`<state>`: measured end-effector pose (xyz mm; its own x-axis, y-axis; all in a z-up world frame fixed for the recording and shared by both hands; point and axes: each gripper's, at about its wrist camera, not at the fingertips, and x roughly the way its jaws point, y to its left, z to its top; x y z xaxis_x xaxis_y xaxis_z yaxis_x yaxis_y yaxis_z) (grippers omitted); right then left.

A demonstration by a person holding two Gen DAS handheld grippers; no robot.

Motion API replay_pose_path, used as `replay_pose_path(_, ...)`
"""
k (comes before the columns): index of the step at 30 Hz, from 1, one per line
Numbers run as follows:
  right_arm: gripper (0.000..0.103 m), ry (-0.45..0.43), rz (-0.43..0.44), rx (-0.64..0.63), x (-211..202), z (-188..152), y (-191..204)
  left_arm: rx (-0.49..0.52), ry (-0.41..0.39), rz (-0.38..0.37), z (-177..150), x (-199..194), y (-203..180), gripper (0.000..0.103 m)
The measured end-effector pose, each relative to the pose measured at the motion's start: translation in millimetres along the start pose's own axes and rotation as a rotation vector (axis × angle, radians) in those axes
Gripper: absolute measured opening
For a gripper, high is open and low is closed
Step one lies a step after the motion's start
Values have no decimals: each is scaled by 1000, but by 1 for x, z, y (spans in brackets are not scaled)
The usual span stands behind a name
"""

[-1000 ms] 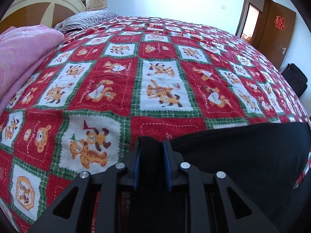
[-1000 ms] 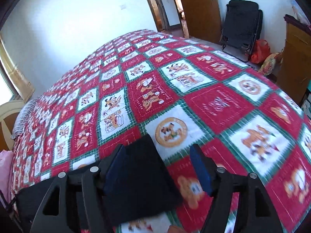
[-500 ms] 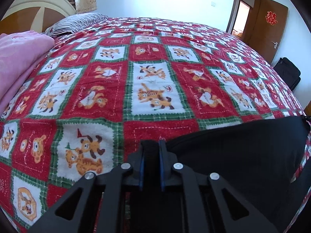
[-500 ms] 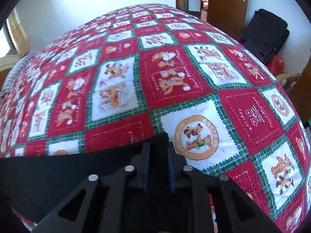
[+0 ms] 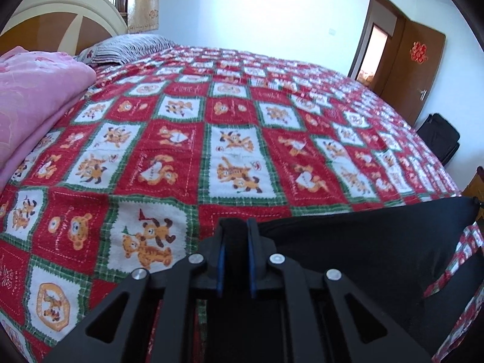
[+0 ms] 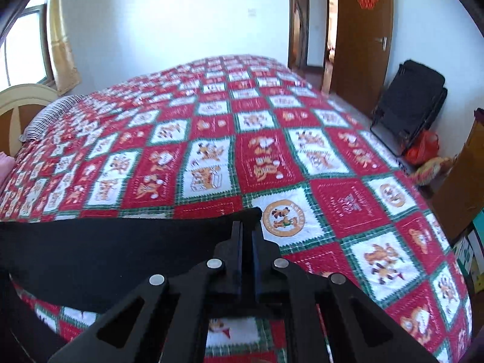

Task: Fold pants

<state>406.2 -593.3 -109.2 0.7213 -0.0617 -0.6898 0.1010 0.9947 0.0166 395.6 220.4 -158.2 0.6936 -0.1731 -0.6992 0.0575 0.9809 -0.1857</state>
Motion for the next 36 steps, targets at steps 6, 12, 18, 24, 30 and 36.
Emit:
replay_pose_path(6,4,-72,-3,33,-36,-17,-10,-16,-75,-65,-6,-33,4,12)
replay_pose_path(12,4,-114,4,75,-67,-37,-22,-33,-121,-122,-23,-59,8,12)
replay_pose_path(18,4,-134,19,98,-94,-62,-31,-35,-132,-171,-51,-77,10,12)
replay_pose_path(24,4,-164,32,120,-127,-94,-41,-33,-165,-203,-75,-95,15,12)
replay_pose_path(30,4,-133,30,132,-141,-130,-54,-13,-184,-213,-108,-104,19,15)
replay_pose_path(36,4,-99,-21,194,-141,-161,-78,10,-146,-146,-133,-97,22,26)
